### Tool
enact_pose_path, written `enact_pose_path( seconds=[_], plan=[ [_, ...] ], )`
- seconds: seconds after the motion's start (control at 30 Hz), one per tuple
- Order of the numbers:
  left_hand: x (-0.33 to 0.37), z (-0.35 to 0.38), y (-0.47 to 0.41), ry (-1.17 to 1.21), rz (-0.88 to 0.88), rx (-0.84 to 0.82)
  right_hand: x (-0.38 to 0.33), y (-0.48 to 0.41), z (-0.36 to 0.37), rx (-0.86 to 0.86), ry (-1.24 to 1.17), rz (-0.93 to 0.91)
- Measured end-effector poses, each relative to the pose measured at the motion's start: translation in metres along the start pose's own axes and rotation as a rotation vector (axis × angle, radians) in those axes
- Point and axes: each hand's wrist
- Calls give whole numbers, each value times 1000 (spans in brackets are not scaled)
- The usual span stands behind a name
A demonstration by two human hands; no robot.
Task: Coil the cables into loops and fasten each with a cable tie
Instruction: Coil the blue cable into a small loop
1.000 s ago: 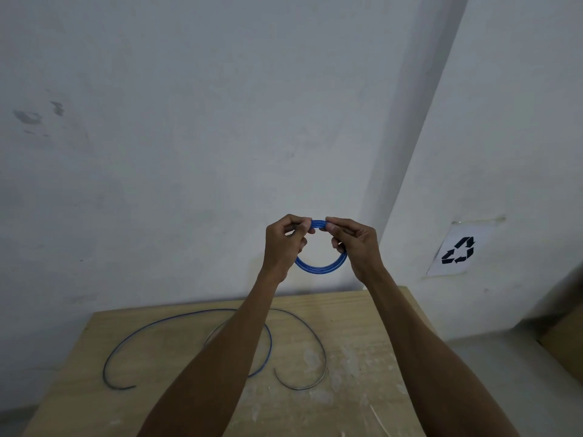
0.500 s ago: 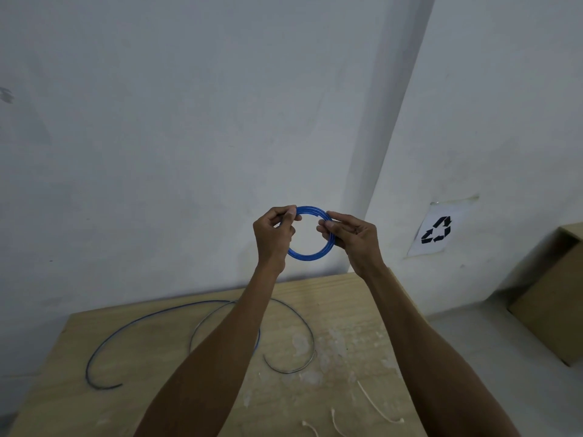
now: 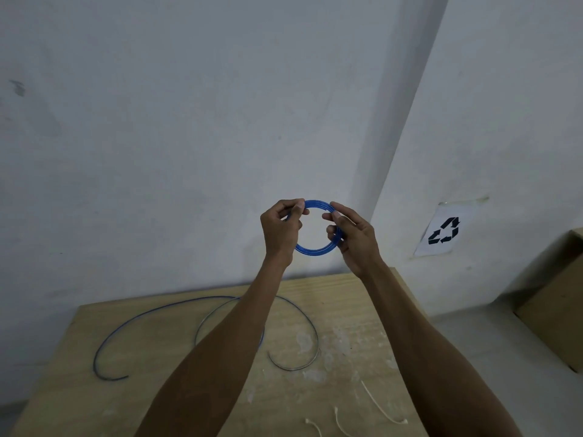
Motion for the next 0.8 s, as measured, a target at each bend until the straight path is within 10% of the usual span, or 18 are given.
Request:
enact_pose_path(
  seconds=[0.3, 0.8],
  plan=[
    [-1, 10, 6, 39, -16, 59, 21, -1, 29, 321, -99, -58],
    [-5, 12, 8, -36, 2, -33, 5, -6, 13, 238, 137, -80]
  ],
)
Point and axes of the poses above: each hand's wrist, its own y-axis away from the middle knuckle, its own z-axis out of the palm, x = y × z
